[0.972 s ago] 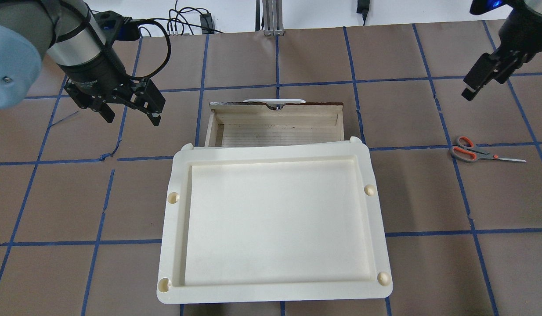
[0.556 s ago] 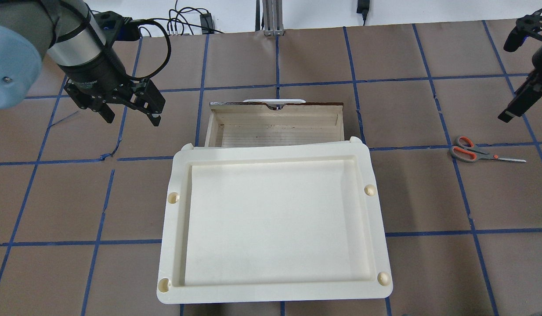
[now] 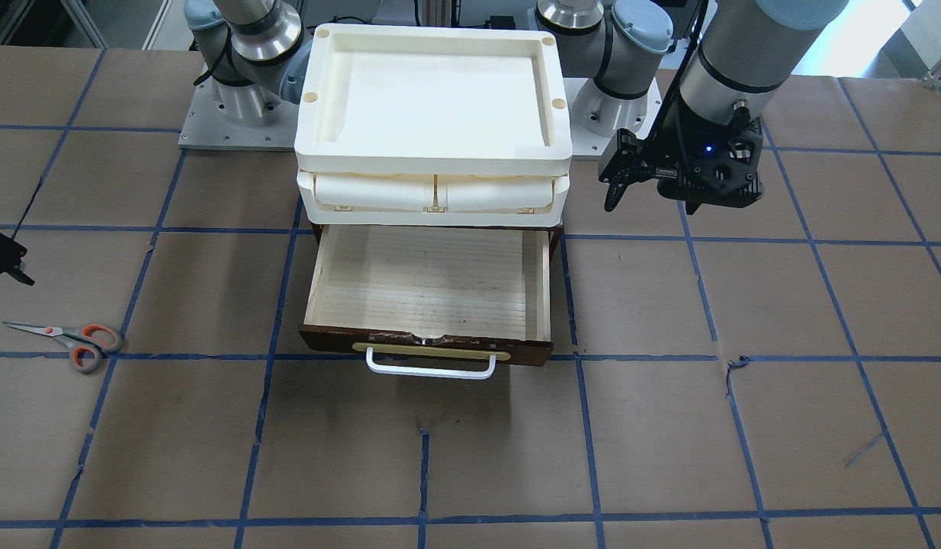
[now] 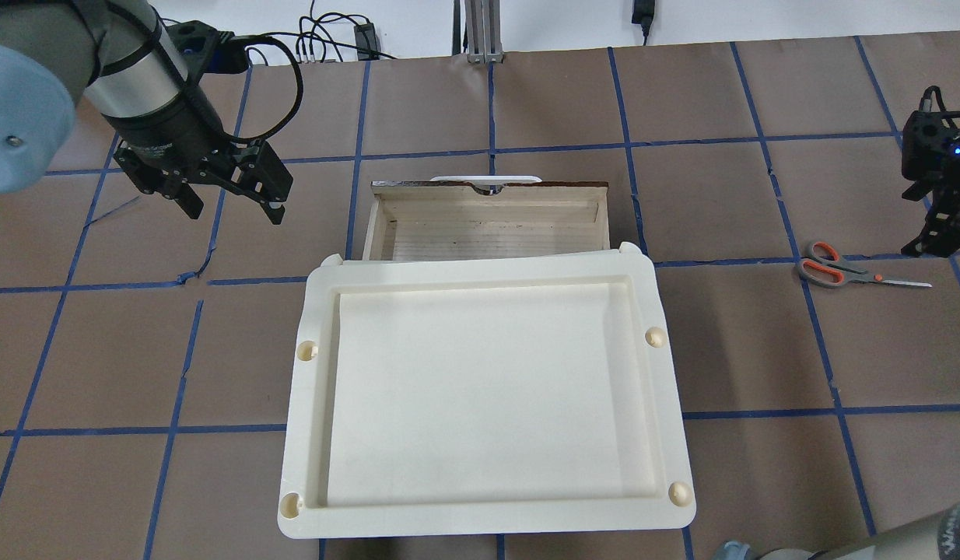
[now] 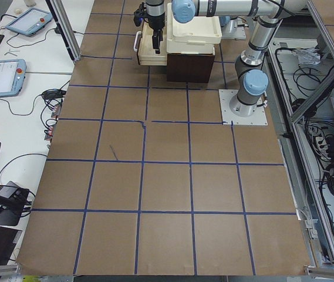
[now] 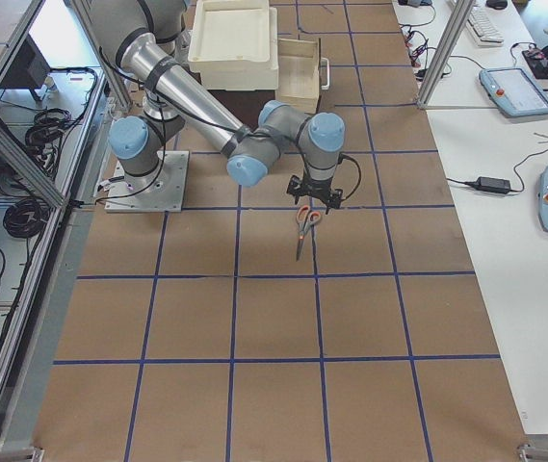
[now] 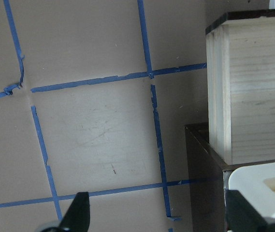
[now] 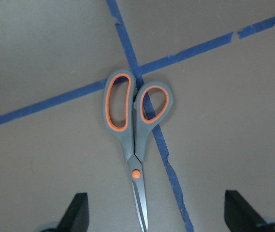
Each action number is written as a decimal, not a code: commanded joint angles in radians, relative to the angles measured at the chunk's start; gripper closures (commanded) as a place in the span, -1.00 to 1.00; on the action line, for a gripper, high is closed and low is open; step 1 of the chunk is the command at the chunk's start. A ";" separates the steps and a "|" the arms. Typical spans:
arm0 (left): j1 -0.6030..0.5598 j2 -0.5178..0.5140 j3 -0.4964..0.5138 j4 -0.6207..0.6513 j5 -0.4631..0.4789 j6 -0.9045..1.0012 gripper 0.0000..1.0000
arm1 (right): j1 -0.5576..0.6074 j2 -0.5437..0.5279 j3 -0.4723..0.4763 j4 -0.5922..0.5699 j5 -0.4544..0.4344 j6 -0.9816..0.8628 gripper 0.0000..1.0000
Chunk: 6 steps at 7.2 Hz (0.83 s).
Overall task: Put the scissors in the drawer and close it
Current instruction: 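Lower the right gripper and close it on the scissors handles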
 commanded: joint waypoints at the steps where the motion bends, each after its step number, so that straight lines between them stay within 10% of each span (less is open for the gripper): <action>1: 0.005 0.000 -0.013 0.011 -0.004 0.004 -1.00 | -0.029 0.044 0.095 -0.158 0.011 -0.190 -1.00; 6: 0.002 0.000 -0.019 0.011 -0.002 0.000 -1.00 | -0.030 0.101 0.171 -0.333 0.060 -0.243 -1.00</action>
